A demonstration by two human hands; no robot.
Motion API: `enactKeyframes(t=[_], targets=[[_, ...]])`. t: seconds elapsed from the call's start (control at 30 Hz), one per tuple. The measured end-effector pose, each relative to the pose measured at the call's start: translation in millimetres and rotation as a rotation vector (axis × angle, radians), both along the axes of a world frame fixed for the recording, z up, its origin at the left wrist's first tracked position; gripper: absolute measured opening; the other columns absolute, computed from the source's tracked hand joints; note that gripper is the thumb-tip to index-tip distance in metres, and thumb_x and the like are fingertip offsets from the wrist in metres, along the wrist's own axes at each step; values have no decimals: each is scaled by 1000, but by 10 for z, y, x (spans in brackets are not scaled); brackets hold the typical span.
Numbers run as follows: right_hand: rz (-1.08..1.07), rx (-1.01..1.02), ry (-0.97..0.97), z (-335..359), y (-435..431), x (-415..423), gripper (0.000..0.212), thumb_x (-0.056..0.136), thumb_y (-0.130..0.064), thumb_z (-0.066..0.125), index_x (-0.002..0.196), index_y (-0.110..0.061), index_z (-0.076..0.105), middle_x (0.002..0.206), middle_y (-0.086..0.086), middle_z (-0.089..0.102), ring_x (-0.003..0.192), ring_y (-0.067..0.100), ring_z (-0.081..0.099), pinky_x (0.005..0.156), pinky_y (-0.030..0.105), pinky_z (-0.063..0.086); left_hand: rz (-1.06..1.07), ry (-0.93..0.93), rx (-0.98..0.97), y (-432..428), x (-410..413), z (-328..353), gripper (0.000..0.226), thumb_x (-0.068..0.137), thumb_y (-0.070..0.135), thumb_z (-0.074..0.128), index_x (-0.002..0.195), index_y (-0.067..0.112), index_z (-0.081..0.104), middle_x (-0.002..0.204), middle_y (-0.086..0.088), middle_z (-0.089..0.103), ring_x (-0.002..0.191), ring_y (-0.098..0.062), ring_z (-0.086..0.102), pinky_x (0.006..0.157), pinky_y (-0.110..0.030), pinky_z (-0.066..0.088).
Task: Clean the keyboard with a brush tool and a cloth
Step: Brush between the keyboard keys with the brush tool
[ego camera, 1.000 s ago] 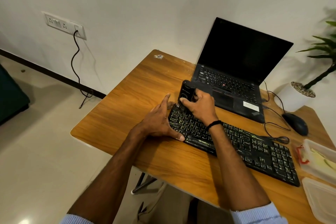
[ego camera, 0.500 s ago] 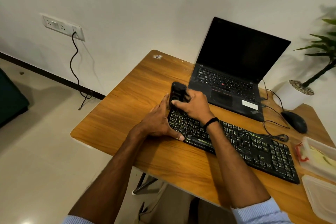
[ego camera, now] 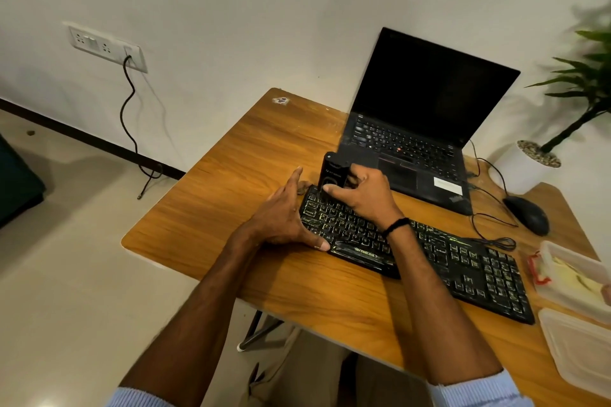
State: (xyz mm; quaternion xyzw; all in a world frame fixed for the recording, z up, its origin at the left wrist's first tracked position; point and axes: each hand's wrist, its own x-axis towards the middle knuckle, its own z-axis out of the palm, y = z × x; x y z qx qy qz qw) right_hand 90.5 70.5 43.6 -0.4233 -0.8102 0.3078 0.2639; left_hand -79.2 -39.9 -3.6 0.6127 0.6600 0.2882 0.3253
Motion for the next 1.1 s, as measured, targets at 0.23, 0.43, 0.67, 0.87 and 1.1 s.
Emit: enactKeyframes(t=[0.23,0.43,0.67,0.87,1.1], targets=[[-37,20,1,4,0,99,44,79,-26,81,120,-17,67,108,-10,70,94,3,66,79,19,58,11,2,-3,-2,10,4,164,49,61,96,162,22,-16,168,0,27,154,-26,23,122,-45,18],[-100,-45,48,-37,35,307,45,77,-27,83,118,-17,67,112,-4,71,102,7,66,86,30,59,9,1,0,-11,7,14,164,48,63,96,163,22,-15,168,3,28,153,-24,24,122,-45,19],[-158,-40,82,-41,-13,390,48,79,-22,82,123,-12,66,112,-2,70,100,9,66,80,19,57,4,-4,5,-29,11,37,165,46,69,94,163,23,-14,167,3,29,153,-22,25,126,-51,18],[-195,-52,84,-60,6,527,49,79,-22,82,124,-9,65,117,4,70,101,10,67,73,10,54,-2,7,14,-24,4,36,171,35,85,82,163,23,-13,167,3,29,153,-22,26,126,-54,19],[-259,48,7,-16,8,597,44,82,-25,79,122,-12,66,109,-2,71,86,2,61,58,3,47,-14,24,8,-14,6,37,174,31,92,77,163,22,-12,167,2,29,153,-24,26,126,-54,17]])
